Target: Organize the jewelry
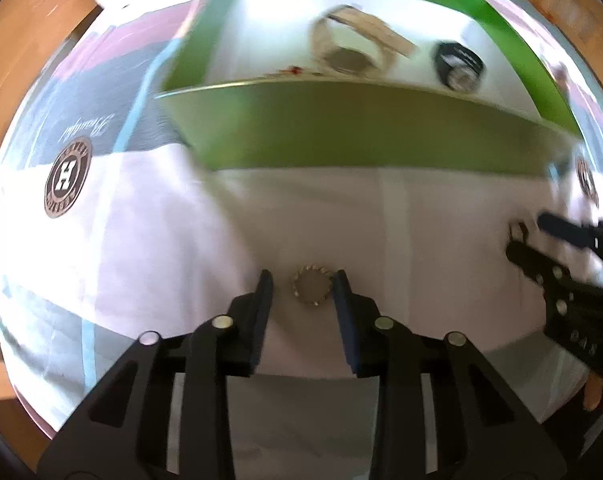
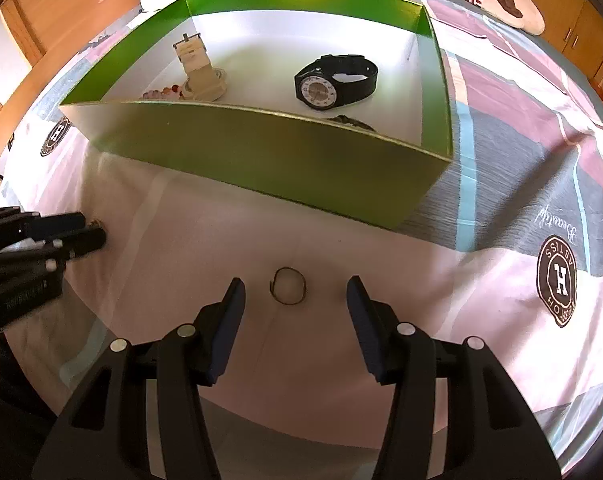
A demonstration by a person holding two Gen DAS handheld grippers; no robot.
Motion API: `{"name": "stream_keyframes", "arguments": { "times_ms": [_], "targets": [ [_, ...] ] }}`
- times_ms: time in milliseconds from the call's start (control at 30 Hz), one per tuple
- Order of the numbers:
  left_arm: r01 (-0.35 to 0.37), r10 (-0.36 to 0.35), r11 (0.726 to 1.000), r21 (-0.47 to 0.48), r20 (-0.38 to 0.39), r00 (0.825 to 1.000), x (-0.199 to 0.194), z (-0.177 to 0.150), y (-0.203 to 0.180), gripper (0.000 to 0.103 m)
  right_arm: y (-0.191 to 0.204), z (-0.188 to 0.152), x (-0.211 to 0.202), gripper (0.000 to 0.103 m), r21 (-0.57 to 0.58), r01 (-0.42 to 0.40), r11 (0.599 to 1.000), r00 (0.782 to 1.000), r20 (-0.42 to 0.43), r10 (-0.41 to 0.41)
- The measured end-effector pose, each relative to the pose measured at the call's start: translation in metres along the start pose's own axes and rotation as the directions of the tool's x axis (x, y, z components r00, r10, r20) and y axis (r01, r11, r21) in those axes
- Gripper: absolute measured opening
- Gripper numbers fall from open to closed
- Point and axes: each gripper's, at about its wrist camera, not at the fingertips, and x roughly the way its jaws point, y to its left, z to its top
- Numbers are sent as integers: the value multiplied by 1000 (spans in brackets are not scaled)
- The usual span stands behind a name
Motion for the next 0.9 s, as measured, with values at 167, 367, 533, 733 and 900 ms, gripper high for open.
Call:
{"name": "stream_keyframes", "arguments": {
  "times_ms": [167,367,533,733,900],
  "targets": [
    [58,-57,997,-53,9,998,-4,3,11,50,1,2,-7,53,-6,0,1000,1000,31,1],
    [79,-80,995,-57,-22,997,-1,3,15,58,19,-2,-3,53,-99,39,994,999,24,-36],
    [70,-72,997,-44,-40,997,4,4,11,60,30,-6,3,53,-151,56,987,998,21,-54],
    [70,-72,997,-38,-42,997,4,4,10,61,31,-7,6,53,-136,50,989,999,6,-49],
    [63,-64,998,-24,-42,997,5,3,8,61,32,-9,6,53,-118,37,992,999,0,-37]
  ]
}}
